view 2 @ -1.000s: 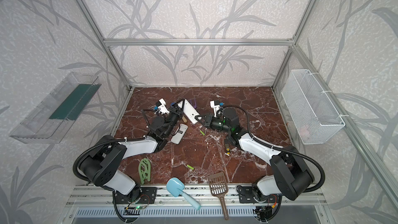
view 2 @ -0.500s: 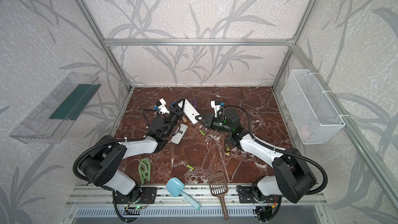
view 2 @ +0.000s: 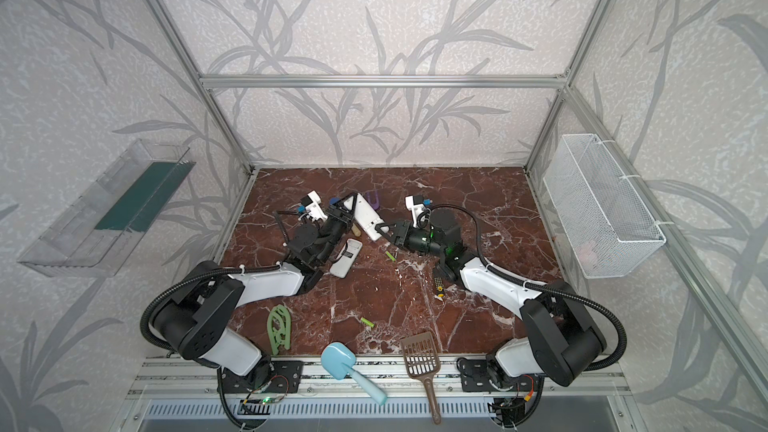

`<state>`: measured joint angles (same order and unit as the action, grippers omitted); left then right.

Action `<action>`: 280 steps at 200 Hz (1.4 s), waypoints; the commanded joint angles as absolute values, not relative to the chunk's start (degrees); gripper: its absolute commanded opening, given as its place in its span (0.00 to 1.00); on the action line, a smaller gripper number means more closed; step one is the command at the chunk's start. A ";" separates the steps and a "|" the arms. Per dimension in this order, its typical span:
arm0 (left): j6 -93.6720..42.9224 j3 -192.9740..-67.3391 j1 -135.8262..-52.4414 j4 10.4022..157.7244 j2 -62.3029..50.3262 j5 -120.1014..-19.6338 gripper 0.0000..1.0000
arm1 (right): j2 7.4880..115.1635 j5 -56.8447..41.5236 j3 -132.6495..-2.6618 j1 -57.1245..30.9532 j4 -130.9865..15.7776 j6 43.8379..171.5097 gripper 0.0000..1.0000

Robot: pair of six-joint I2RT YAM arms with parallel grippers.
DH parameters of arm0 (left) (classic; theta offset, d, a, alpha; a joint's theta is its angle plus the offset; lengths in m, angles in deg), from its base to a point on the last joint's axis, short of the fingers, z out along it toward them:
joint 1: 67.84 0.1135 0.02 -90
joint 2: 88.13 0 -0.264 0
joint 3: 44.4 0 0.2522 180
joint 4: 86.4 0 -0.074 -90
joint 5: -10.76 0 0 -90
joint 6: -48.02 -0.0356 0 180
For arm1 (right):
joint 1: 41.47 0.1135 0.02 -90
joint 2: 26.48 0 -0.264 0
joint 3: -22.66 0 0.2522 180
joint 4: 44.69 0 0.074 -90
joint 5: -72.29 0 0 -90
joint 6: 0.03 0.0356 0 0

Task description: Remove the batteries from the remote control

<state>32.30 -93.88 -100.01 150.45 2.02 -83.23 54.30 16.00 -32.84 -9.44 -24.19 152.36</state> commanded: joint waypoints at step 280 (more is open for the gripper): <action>31.23 -93.58 -98.80 152.15 1.00 -82.68 0.00 | 51.71 17.97 -31.09 -9.30 -24.25 152.14 0.15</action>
<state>32.65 -93.88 -99.31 150.69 2.02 -83.07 53.60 17.31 -32.07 -9.48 -23.63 154.09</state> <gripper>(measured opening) 0.176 0.203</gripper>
